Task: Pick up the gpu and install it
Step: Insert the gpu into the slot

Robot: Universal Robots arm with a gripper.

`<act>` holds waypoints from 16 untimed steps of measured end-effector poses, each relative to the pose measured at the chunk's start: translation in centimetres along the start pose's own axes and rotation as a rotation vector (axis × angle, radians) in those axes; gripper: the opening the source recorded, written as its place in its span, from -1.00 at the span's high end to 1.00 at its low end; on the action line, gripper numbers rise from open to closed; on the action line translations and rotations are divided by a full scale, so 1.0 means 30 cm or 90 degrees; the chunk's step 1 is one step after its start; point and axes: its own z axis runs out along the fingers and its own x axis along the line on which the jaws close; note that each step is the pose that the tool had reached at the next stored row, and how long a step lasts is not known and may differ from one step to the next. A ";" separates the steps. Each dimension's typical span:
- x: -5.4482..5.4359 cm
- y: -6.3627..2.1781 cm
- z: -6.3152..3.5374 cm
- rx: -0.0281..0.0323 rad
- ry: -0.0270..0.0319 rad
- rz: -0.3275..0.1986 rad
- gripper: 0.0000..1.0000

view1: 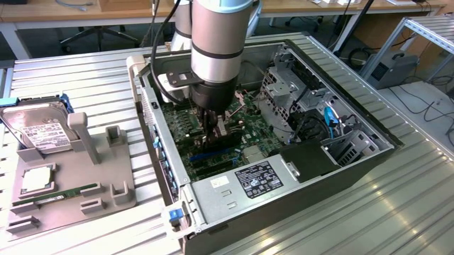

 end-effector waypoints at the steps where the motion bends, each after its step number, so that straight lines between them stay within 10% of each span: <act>1: 0.000 0.000 0.001 0.0000 -0.0003 0.000 0.47; 16: 0.000 0.000 0.012 0.0000 -0.0006 0.000 0.47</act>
